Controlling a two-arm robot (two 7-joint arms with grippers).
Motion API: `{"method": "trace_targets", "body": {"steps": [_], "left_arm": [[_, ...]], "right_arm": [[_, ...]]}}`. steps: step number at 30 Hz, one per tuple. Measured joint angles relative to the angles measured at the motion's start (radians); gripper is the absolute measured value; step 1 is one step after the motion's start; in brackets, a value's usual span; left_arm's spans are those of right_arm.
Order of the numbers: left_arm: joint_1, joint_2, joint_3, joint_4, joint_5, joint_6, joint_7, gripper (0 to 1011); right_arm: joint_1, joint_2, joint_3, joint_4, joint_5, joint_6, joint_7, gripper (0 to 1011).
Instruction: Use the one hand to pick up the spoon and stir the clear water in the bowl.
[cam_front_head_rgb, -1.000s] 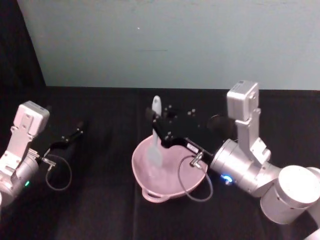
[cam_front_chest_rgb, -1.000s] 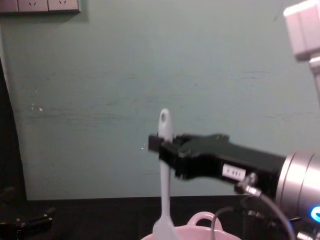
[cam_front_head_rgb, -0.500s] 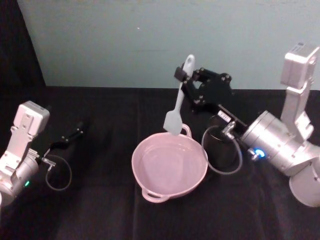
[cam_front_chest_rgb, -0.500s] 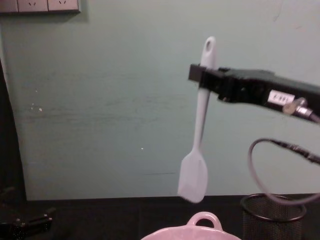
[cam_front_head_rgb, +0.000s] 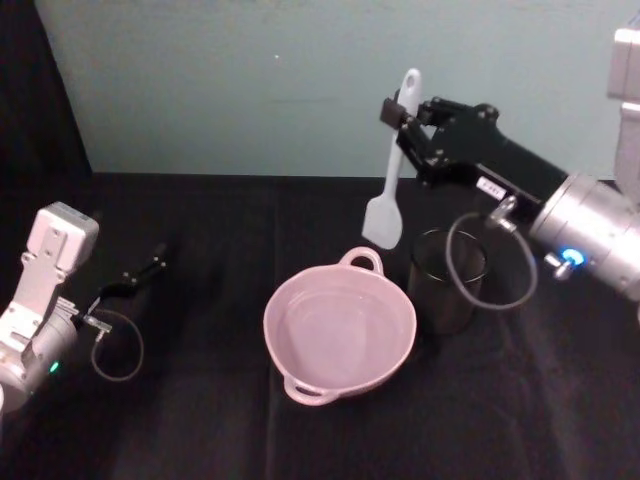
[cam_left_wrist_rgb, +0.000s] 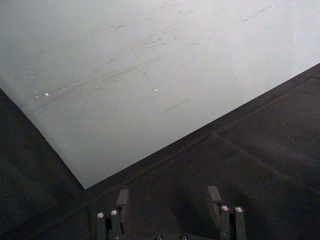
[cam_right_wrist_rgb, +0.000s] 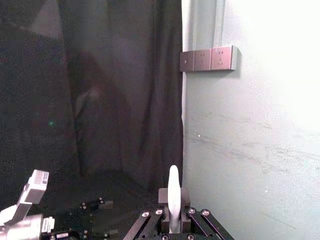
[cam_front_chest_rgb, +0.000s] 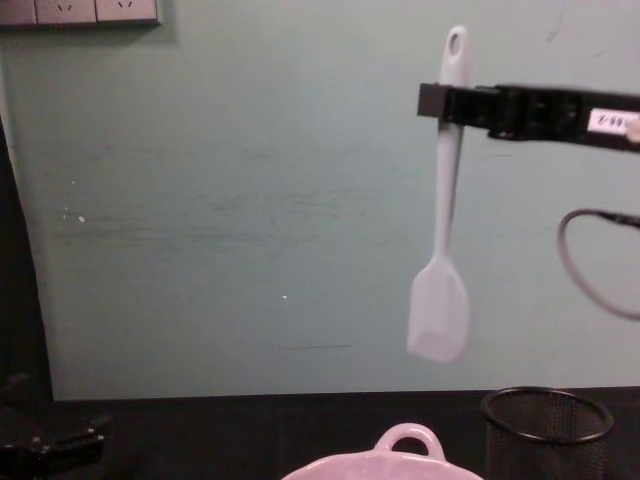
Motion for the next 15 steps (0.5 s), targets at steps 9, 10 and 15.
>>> {"method": "trace_targets", "body": {"steps": [9,10,15], "left_arm": [[0.0,0.0,0.0,0.0,0.0,0.0,0.0,1005],[0.0,0.0,0.0,0.0,0.0,0.0,0.0,1005],[0.0,0.0,0.0,0.0,0.0,0.0,0.0,1005]], "right_arm": [[0.048,0.074,0.025,0.015,0.055,0.045,0.033,120],[0.05,0.078,0.029,0.02,0.061,0.045,0.035,120],[0.051,0.097,0.048,0.068,0.104,0.041,0.044,120]]}}
